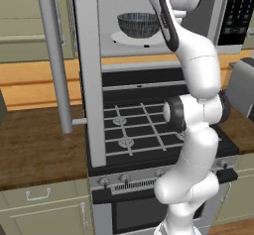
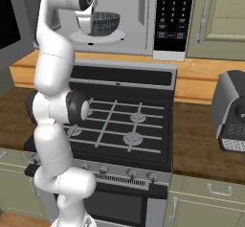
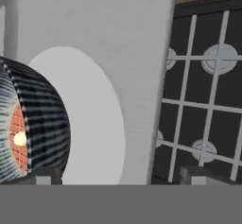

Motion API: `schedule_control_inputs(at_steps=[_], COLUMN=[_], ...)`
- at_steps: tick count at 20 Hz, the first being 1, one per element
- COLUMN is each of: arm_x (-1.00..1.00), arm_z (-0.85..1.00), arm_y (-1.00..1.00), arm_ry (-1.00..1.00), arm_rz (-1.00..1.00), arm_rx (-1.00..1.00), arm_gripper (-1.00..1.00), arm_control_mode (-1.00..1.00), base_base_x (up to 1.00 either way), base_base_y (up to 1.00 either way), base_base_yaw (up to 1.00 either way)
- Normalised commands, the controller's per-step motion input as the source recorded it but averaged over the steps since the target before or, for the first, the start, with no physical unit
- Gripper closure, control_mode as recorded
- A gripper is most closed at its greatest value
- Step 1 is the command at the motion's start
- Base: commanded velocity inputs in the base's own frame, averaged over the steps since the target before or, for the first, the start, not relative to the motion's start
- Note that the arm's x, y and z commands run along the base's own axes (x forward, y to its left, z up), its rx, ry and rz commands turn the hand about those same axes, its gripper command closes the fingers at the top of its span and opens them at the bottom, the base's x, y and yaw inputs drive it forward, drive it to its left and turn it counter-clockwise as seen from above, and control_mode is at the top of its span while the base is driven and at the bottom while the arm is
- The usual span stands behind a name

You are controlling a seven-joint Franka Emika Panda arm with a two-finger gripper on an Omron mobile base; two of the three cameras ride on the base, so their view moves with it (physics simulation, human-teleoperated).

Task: Open the microwave, place the bowl with waffle inside the microwave, then close the microwave door and turn it on.

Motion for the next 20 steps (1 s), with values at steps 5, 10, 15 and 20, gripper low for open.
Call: schedule_control_inputs(at_steps=[5,10,15,20], arm_x=[-1.0,-1.0,-0.86,-0.52], arm_z=[-0.52,-0.56,-0.57,-0.52], arm_y=[0.0,0.0,0.0,0.02], arm_ry=[-0.01,-0.13,-0.26,-0.36], arm_rz=[0.03,0.05,0.13,0.21], arm_rx=[-0.06,-0.02,-0.01,0.0], arm_gripper=[-1.0,-1.0,-1.0,-1.0], arm_control_mode=[-1.0,-1.0,-1.0,-1.0], base_base_x=[0.0,0.0,0.0,0.0], base_base_y=[0.0,0.0,0.0,0.0], base_base_yaw=[0.0,0.0,0.0,0.0])
